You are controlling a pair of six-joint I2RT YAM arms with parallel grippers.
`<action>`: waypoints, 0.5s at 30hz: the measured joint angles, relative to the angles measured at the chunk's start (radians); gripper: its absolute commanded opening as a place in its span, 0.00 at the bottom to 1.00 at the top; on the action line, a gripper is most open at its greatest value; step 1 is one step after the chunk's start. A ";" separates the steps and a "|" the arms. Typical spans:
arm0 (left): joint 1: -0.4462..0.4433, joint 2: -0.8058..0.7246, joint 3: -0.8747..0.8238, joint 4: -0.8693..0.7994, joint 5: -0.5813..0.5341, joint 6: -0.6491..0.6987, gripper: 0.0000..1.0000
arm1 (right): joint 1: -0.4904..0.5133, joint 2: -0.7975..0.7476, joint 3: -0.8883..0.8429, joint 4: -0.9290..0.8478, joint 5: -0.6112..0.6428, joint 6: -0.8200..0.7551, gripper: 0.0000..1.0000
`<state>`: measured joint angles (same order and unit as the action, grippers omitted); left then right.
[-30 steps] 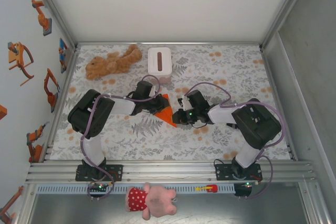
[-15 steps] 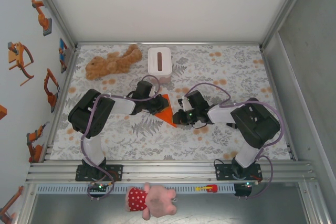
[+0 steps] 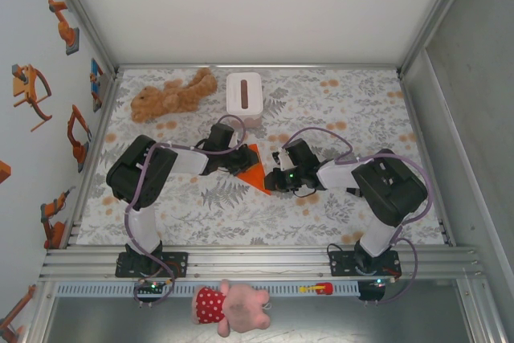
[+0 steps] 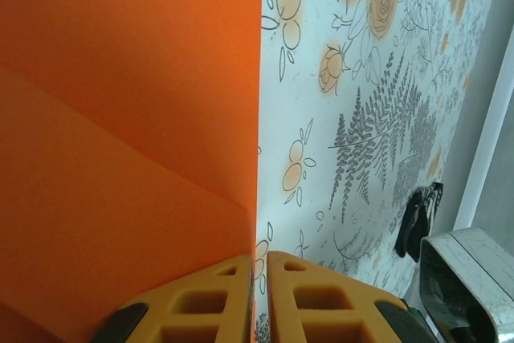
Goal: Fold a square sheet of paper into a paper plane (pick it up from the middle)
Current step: Fourth fold the wing at the center of the table.
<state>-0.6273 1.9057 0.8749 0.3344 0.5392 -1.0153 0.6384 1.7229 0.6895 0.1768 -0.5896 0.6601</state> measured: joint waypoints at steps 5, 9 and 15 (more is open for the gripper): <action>0.000 0.011 0.007 -0.008 0.000 0.001 0.13 | 0.000 0.000 0.000 0.000 0.000 0.000 0.12; 0.001 0.019 0.015 -0.016 0.002 0.004 0.13 | 0.000 -0.001 0.000 0.001 -0.002 0.001 0.12; 0.001 0.020 0.021 -0.029 0.002 0.014 0.13 | -0.001 -0.106 -0.002 -0.005 0.016 0.021 0.13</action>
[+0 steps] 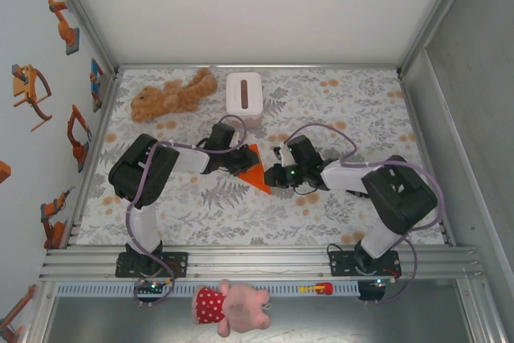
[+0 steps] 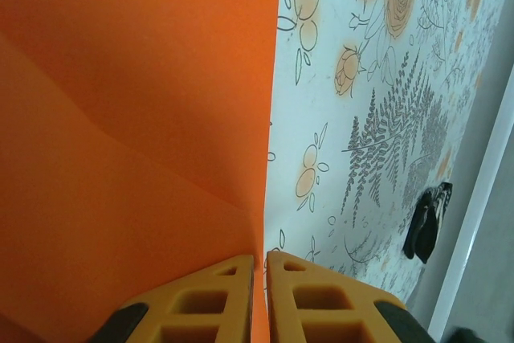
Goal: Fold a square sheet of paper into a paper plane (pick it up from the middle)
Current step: Fourth fold the wing at the center of the table.
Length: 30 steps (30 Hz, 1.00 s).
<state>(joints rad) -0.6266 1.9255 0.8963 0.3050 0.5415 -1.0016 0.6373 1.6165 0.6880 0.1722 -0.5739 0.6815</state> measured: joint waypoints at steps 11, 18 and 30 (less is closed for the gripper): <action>0.001 0.002 0.005 -0.008 0.004 0.010 0.13 | -0.003 -0.056 0.005 -0.005 0.067 0.003 0.11; 0.001 0.002 0.005 -0.007 0.006 0.012 0.13 | 0.017 0.064 0.061 -0.003 0.036 0.003 0.07; 0.005 0.002 0.005 -0.002 0.028 0.013 0.15 | 0.026 0.131 0.079 -0.004 0.035 0.014 0.07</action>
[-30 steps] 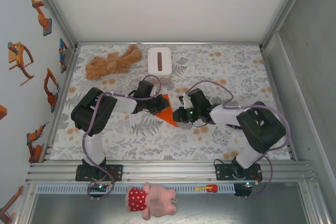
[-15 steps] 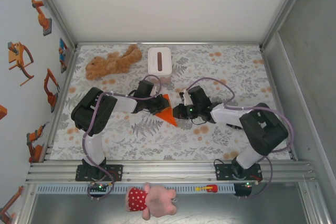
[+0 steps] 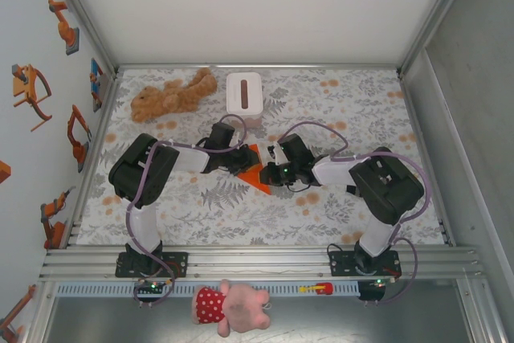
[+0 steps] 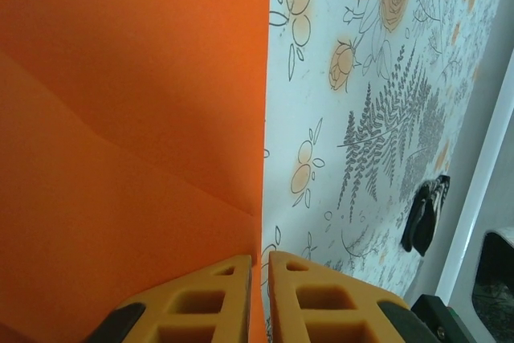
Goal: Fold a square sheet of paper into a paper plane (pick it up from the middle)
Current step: Fourth fold the wing at the center of the table.
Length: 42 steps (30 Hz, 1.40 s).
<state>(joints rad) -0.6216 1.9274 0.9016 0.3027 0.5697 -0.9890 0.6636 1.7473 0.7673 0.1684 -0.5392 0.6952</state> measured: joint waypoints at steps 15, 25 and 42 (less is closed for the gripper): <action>0.003 -0.002 0.014 0.026 0.032 0.002 0.18 | 0.000 0.020 -0.008 0.000 0.036 0.016 0.05; 0.030 -0.144 -0.047 0.017 -0.010 0.025 0.17 | 0.000 0.020 -0.008 -0.004 0.043 0.019 0.04; 0.031 -0.053 -0.045 0.019 -0.011 0.032 0.16 | 0.000 0.022 -0.006 -0.006 0.043 0.023 0.04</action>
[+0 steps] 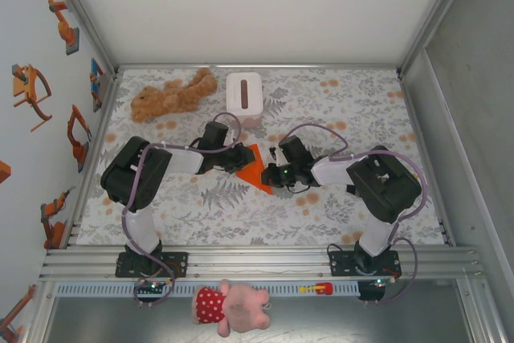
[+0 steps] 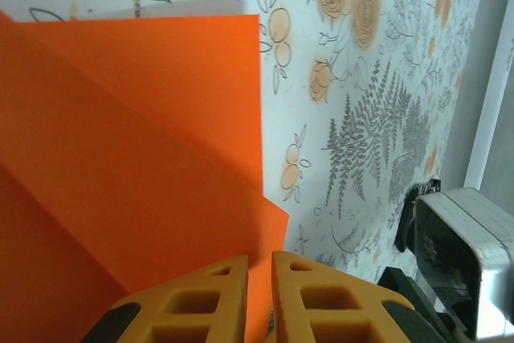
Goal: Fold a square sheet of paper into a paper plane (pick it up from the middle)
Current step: Fourth fold the wing at the center of the table.
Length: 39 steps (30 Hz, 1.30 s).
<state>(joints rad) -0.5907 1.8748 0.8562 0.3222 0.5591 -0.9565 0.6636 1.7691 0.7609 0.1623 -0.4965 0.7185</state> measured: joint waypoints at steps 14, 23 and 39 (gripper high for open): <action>-0.001 0.050 0.100 -0.171 -0.032 0.011 0.14 | 0.000 -0.010 0.000 -0.006 -0.002 0.011 0.07; -0.004 0.062 0.166 -0.299 -0.070 0.029 0.13 | -0.006 -0.188 0.013 -0.098 0.053 0.014 0.06; -0.004 0.072 0.208 -0.377 -0.088 0.029 0.14 | 0.020 0.005 0.148 -0.159 0.022 -0.016 0.00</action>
<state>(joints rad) -0.5949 1.9465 1.0641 -0.0551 0.4709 -0.9276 0.6834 1.7741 0.9089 0.0032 -0.4747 0.7025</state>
